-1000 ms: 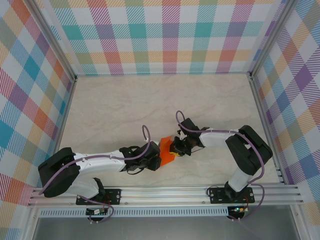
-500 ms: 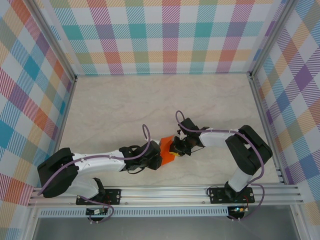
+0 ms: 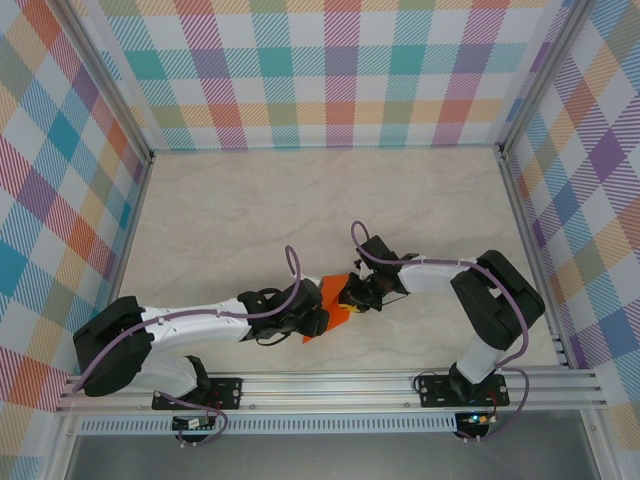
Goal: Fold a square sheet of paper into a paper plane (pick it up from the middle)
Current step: Fourth fold the wing at the center of the table.
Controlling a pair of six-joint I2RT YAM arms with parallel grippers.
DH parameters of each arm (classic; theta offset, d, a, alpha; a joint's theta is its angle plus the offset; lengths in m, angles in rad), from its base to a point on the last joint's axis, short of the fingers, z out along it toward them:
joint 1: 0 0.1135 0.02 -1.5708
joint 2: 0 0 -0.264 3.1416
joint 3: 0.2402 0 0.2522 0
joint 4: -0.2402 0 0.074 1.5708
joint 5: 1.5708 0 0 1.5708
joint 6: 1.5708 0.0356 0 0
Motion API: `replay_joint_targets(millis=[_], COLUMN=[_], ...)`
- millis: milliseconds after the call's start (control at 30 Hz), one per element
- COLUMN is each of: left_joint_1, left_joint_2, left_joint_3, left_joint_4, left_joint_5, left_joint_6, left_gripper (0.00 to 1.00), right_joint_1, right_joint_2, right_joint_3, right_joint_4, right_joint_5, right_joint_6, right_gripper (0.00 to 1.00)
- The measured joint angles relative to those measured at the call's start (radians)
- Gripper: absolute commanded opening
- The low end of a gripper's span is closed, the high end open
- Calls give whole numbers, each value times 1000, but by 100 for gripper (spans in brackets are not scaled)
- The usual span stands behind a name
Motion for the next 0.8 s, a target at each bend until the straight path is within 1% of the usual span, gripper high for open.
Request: replay_joint_targets(millis=[200, 333, 400, 567, 667, 733, 800], left_joint_1=[-9, -12, -13, -14, -14, -14, -14], left_joint_2=[19, 66, 87, 101, 101, 97, 92], left_joint_3=[1, 2, 2, 2, 2, 2, 2], left_joint_4=[-1, -1, 0, 0, 0, 0, -1], left_joint_5=[17, 21, 20, 16, 11, 8, 6], left_joint_6=[18, 22, 22, 26, 25, 25, 26], left_gripper=[58, 55, 52, 37, 33, 32, 28], right_joint_1=[0, 0, 0, 0, 0, 0, 0], right_joint_2=[0, 0, 0, 0, 0, 0, 0], right_joint_3=[1, 1, 1, 1, 1, 1, 1], right_joint_4=[-2, -2, -2, -2, -2, -2, -2], right_joint_5=[0, 0, 0, 0, 0, 0, 0], right_joint_6=[0, 0, 0, 0, 0, 0, 0], right_gripper=[16, 16, 16, 17, 17, 17, 17])
